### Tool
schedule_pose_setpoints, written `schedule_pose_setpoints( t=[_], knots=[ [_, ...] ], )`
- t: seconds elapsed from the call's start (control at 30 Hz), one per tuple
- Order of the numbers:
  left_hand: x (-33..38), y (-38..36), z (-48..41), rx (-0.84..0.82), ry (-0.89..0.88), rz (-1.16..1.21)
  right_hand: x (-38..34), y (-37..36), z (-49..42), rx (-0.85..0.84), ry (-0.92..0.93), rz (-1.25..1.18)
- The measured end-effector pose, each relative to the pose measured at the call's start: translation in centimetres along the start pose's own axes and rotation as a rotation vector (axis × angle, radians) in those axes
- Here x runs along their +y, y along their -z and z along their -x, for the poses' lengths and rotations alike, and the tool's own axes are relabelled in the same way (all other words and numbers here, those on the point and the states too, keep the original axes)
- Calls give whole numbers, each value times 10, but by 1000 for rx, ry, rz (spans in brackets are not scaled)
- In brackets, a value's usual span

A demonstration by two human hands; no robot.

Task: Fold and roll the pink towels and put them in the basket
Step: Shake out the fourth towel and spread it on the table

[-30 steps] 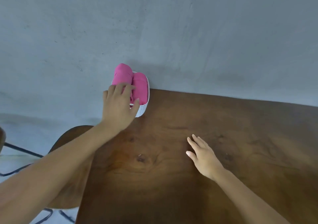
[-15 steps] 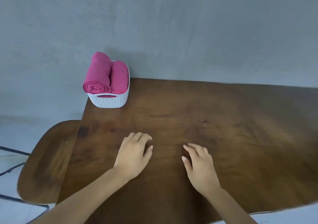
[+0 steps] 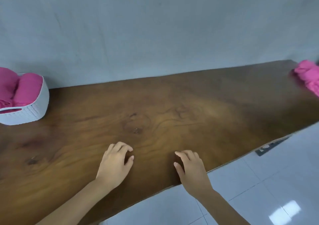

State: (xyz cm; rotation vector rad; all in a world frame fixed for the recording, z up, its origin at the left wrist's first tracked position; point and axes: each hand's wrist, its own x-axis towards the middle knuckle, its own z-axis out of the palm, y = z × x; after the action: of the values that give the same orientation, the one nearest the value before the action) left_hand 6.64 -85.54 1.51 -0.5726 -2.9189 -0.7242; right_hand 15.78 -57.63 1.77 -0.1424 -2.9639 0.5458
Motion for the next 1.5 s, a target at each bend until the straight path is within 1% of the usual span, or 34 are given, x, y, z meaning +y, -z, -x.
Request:
schedule_pose_setpoints(
  t=[0.17, 0.33, 0.53, 0.73, 1.0, 1.1, 1.23, 1.5],
  knots=[
    [65, -42, -20, 18, -2, 0, 78, 32, 30, 0, -46, -15],
    [129, -81, -29, 20, -34, 0, 141, 62, 64, 9, -135, -45],
    [192, -113, -48, -49, -65, -24, 197, 80, 99, 46, -252, -70],
    [249, -145, -88, -102, -183, -16, 242, 91, 112, 111, -391, -152],
    [319, -201, -157, -91, -340, 29, 317, 124, 96, 202, -557, -169],
    [345, -219, -188, -91, -391, 56, 346, 138, 79, 204, -621, -164],
    [379, -242, -232, -131, -456, 50, 384, 157, 45, 183, -693, -138],
    [443, -287, -307, -196, -564, 32, 440, 187, 12, 254, -857, -175]
  ],
)
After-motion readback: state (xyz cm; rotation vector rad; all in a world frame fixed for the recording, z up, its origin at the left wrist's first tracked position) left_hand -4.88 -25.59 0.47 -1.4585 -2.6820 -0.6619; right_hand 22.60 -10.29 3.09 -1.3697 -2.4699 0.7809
